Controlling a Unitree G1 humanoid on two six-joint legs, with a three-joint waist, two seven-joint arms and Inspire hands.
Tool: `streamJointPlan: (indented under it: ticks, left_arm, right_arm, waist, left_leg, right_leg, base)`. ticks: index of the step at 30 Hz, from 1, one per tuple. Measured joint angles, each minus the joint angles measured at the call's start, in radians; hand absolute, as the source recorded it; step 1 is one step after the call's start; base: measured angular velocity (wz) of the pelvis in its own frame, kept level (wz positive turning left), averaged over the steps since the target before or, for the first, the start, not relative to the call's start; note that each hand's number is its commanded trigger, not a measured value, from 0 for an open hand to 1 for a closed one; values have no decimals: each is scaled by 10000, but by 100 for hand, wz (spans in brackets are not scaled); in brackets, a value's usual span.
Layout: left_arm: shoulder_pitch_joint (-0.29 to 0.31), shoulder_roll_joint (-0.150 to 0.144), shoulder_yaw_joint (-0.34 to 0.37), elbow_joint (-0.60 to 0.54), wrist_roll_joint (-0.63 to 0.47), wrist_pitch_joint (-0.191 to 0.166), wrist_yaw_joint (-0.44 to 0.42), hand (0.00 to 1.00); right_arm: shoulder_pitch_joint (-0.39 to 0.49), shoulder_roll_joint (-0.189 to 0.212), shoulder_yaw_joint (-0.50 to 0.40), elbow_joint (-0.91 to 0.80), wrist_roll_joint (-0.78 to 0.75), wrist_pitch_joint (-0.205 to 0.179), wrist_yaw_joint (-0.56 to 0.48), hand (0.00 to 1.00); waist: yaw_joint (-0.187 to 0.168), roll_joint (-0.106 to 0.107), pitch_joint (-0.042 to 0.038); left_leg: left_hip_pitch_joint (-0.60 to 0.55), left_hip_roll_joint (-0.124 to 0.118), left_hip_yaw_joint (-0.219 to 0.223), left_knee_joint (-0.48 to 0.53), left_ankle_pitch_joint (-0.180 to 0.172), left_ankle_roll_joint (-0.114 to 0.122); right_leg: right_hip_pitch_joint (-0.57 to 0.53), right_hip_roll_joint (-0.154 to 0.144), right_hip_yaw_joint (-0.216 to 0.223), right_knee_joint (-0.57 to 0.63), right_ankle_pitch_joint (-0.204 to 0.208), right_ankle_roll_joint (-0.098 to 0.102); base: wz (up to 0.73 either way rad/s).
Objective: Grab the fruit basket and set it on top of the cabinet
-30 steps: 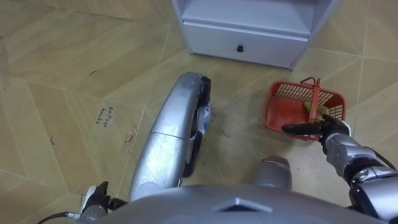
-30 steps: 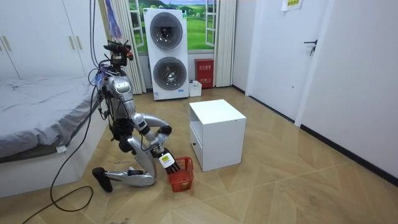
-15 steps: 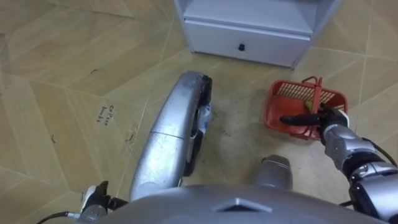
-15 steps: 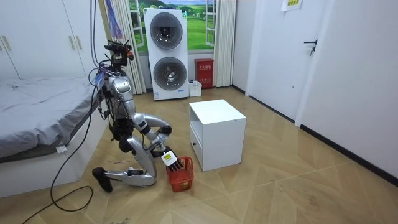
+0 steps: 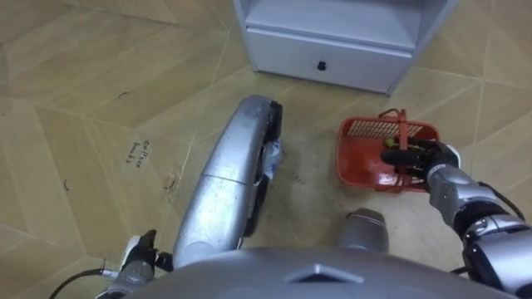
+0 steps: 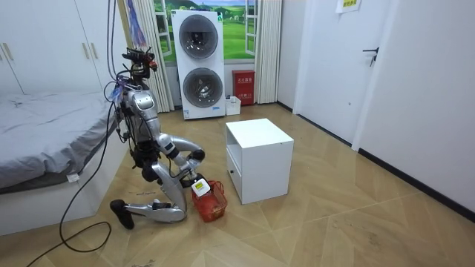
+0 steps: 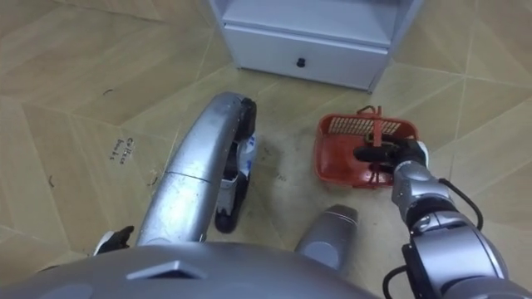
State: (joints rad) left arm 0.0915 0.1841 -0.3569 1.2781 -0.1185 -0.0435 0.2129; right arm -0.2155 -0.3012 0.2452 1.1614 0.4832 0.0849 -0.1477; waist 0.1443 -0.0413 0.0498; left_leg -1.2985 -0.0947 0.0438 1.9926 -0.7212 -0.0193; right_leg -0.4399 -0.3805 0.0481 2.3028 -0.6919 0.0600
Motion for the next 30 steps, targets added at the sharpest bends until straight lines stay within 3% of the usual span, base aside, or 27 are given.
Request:
streamJointPlan:
  ticks: [16,30]
  left_arm:
    - [-746,-463,18,304,-82,-20,9,0]
    - [-938,-520,246,558,-78,-67,-75,0]
  right_arm:
    - [43,329,172,234,660,-1,353,100]
    - [57,532,154,402,708,-2,458,100]
  waist:
    - [-51,-166,63]
    - [-151,-277,35]
  left_leg:
    - [-62,-46,-121,149,31,-31]
    - [-66,-102,-203,180,101,-27]
  right_leg:
    - [28,133,-13,118,-1,-1]
    - [152,166,-125,139,-1,-1]
  base:
    - [0]
    - [1]
